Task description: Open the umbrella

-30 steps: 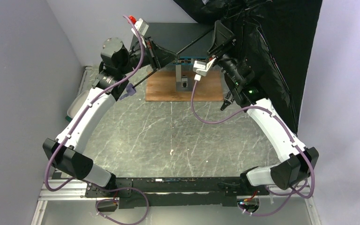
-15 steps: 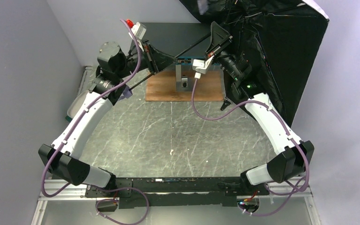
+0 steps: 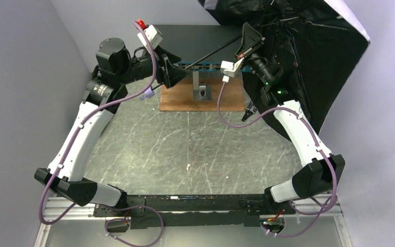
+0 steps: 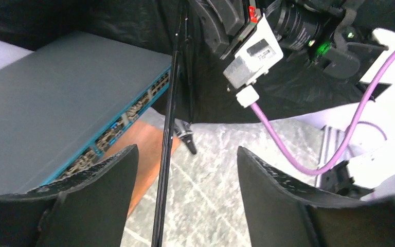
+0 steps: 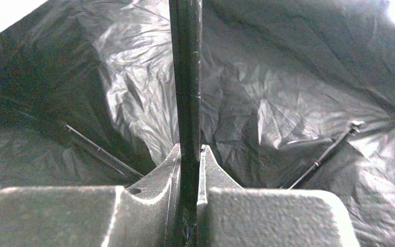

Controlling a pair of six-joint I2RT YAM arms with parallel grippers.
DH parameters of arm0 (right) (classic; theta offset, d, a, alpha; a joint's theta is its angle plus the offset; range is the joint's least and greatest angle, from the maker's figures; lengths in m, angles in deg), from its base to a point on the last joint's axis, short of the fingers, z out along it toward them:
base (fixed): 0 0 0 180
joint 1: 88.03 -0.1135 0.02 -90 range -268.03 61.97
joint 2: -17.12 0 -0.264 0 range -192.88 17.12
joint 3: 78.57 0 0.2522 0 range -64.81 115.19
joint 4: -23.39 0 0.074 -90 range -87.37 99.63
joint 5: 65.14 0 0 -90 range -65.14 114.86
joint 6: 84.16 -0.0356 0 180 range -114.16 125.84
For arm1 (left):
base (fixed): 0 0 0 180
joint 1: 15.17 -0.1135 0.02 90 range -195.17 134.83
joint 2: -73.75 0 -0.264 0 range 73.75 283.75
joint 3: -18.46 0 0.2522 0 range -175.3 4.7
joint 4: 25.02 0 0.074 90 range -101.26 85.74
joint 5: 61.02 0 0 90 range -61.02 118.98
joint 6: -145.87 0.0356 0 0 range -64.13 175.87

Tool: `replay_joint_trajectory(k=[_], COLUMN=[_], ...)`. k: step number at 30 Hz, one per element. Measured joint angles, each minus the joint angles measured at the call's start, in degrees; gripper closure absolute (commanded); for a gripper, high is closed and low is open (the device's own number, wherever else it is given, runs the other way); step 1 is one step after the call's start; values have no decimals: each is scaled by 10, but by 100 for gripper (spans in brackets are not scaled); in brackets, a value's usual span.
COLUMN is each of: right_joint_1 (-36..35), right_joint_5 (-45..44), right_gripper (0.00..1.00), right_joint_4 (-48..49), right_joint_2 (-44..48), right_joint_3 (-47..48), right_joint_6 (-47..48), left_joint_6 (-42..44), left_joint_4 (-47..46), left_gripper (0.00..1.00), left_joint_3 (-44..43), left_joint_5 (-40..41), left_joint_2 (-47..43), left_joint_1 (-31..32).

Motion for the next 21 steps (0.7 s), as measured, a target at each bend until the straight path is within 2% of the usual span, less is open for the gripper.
replay_joint_trajectory(k=[3,6,10,13,17,21], right_joint_1=[11,9,8,7,7,7], right_joint_5=[-4,0,4,3,-3,-25], right_gripper=[100,100,100,100,100,100], right_joint_4=[-12,-31,-60,-75,-102,-118], right_joint_2=[8,34,68,89,110,127], right_joint_3=[-4,-24,-37,-38,-38,-42], right_joint_6=[3,13,36,54,87,97], left_joint_6=[105,212,315,365,412,433], left_joint_4=[93,187,272,314,365,406], left_gripper=[17,17,19,23,37,40], left_joint_3=[-50,-87,-96,-96,-100,-105], left_joint_5=[24,62,132,177,223,254], left_joint_2=[2,12,36,58,76,78], left_joint_1=[6,25,66,91,115,121])
